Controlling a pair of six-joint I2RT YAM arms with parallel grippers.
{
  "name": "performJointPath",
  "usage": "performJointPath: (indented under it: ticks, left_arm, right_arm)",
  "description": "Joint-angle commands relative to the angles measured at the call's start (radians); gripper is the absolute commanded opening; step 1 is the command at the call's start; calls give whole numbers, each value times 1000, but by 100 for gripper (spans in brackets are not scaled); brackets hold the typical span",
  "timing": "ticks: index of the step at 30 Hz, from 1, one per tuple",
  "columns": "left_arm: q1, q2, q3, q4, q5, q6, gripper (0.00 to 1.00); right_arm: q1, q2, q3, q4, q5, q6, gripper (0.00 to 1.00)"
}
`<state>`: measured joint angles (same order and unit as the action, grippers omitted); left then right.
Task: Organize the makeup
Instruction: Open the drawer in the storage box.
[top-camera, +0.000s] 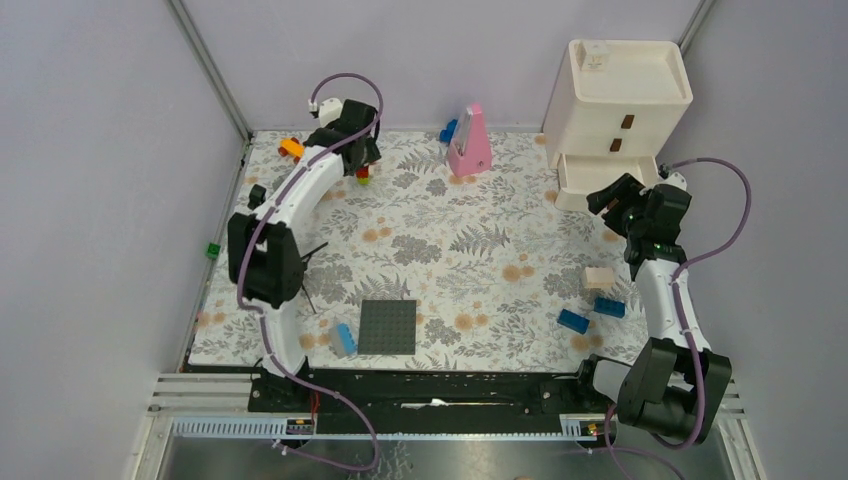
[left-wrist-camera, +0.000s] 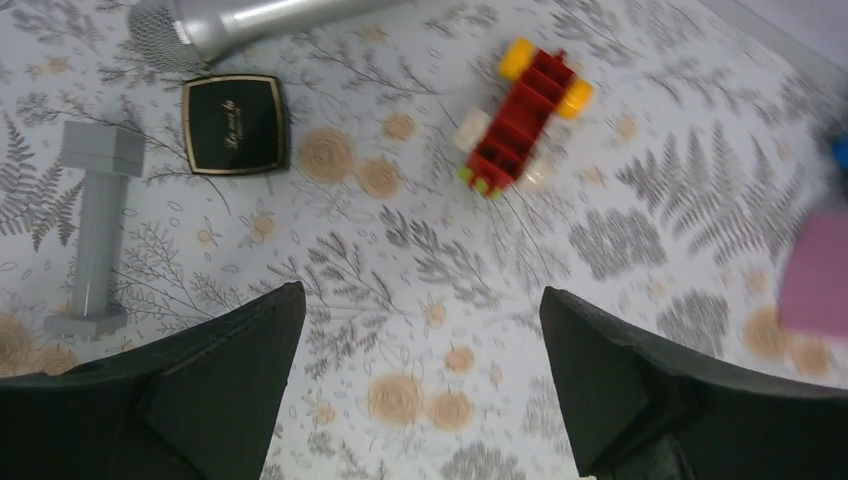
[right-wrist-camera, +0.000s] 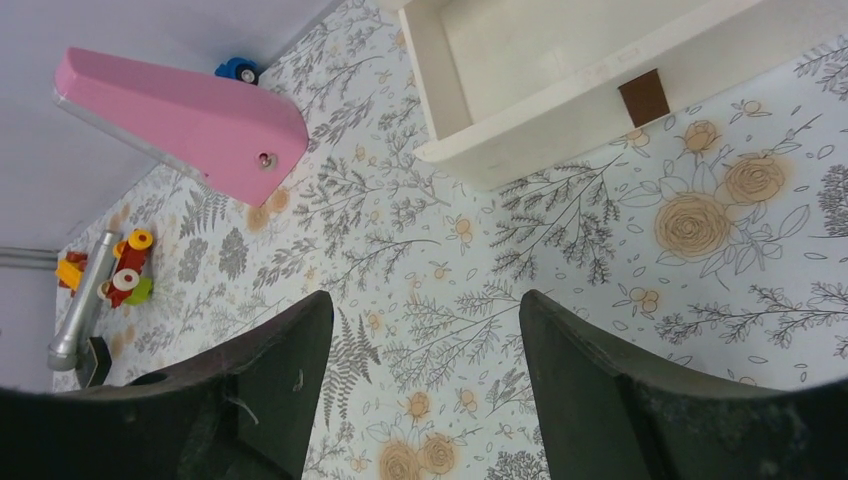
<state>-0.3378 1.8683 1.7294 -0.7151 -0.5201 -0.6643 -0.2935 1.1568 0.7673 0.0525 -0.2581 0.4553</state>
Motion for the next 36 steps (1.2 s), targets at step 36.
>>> performJointPath:
  ticks: [36]
  left_arm:
    - [293, 447, 215, -125, -106, -139, 99]
  right_arm:
    - [5, -43, -37, 60, -146, 0, 77]
